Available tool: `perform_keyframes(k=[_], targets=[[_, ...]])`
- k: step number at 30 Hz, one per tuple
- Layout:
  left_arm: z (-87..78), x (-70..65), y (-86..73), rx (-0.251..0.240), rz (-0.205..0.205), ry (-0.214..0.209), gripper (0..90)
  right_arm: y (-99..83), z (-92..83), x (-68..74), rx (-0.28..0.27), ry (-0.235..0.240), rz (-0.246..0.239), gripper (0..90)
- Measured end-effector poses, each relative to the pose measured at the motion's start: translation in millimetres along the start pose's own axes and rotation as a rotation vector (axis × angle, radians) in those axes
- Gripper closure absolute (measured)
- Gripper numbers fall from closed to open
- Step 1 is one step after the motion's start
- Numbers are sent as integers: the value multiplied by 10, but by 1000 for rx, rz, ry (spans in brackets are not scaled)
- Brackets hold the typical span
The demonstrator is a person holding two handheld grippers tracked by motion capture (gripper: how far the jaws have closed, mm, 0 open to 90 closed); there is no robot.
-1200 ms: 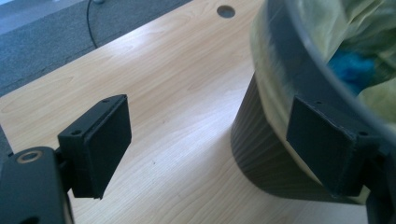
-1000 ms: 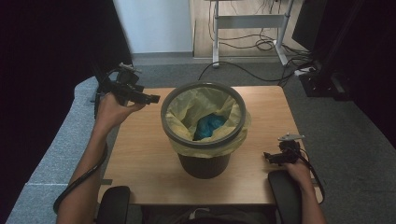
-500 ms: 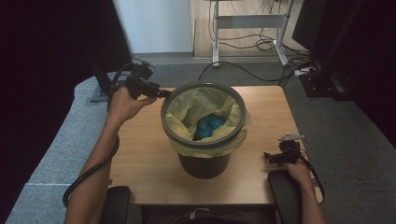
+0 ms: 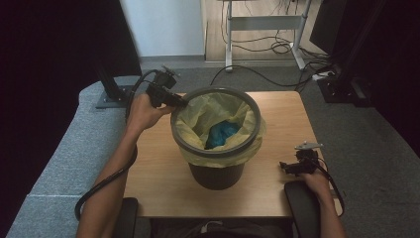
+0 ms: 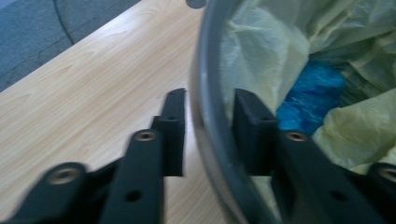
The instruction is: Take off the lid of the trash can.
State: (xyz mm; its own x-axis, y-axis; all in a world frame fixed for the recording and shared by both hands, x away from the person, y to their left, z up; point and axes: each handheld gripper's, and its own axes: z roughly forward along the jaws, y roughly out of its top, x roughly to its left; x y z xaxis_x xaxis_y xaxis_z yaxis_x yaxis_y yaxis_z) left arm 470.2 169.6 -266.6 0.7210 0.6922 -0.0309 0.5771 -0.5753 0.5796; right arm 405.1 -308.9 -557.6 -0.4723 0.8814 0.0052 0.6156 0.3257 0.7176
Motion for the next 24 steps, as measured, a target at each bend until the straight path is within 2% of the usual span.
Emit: perform_keyframes(k=[4, 10, 12, 24], targets=[[-8, -3, 16, -1, -31, 3, 731, 0, 0, 0, 0, 0, -1, 0], [-27, 35, 29, -31, -75, -7, 773, 0, 0, 0, 0, 0, 0, 0], [-54, 54, 26, -37, -90, -40, 776, 0, 0, 0, 0, 0, 0, 0], [-247, 150, -64, -59, -120, -36, 778, 3, 3, 1, 0, 1, 0, 0]])
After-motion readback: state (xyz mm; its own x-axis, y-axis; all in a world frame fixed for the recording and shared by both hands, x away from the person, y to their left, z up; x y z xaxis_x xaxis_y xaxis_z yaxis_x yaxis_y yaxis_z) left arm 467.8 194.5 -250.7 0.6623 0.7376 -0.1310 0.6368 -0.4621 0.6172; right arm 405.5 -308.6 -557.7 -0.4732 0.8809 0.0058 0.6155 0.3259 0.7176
